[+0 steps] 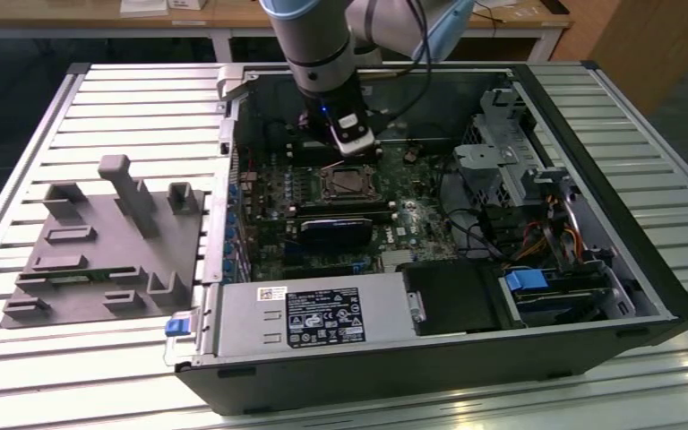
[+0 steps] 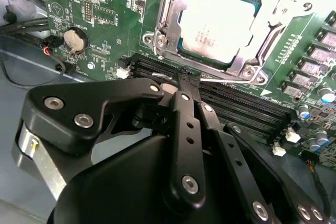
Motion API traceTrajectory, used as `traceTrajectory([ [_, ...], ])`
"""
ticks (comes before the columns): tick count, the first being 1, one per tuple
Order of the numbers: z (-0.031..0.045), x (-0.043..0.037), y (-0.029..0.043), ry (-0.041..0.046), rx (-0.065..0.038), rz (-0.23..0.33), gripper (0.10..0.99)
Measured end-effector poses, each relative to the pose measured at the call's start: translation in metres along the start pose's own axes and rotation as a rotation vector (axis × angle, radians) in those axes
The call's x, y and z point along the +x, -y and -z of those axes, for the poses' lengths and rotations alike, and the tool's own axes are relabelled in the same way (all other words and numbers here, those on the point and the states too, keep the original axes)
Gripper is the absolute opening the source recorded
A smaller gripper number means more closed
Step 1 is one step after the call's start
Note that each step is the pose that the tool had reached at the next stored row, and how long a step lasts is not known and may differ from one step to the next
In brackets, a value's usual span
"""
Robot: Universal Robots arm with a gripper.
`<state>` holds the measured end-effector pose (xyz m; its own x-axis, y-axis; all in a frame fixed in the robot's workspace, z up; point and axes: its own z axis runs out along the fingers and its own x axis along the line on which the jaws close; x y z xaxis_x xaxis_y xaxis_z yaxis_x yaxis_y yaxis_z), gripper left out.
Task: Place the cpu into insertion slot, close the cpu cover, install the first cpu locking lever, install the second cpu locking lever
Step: 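Install the first cpu locking lever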
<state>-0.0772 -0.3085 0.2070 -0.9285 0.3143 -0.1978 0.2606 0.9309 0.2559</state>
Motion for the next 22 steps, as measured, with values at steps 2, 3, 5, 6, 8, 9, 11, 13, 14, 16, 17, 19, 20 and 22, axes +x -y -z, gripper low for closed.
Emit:
traceTrajectory([
  [2,-0.0002,0.0008,-0.0010,0.0010,0.001,-0.003,0.102],
  [3,-0.0002,0.0011,-0.0013,0.0016,0.001,-0.004,0.102],
  [5,-0.0004,0.0017,-0.0017,0.0031,0.002,-0.006,0.102],
  [6,-0.0006,0.0019,-0.0019,0.0040,0.002,-0.007,0.102],
  [8,-0.0011,0.0022,-0.0020,0.0056,0.004,-0.007,0.102],
  [9,-0.0013,0.0022,-0.0020,0.0065,0.007,-0.007,0.102],
  [11,-0.0017,0.0024,-0.0020,0.0086,0.013,-0.005,0.102],
  [13,-0.0021,0.0025,-0.0022,0.0108,0.021,-0.003,0.102],
  [14,-0.0023,0.0025,-0.0022,0.0113,0.022,-0.002,0.102],
  [16,-0.0024,0.0026,-0.0023,0.0113,0.022,-0.002,0.102],
  [17,-0.0025,0.0027,-0.0025,0.0113,0.022,-0.002,0.102],
  [19,-0.0027,0.0029,-0.0030,0.0112,0.022,-0.002,0.102],
  [20,-0.0029,0.0031,-0.0034,0.0112,0.022,-0.002,0.102],
  [22,-0.0032,0.0034,-0.0042,0.0112,0.022,-0.002,0.102],
])
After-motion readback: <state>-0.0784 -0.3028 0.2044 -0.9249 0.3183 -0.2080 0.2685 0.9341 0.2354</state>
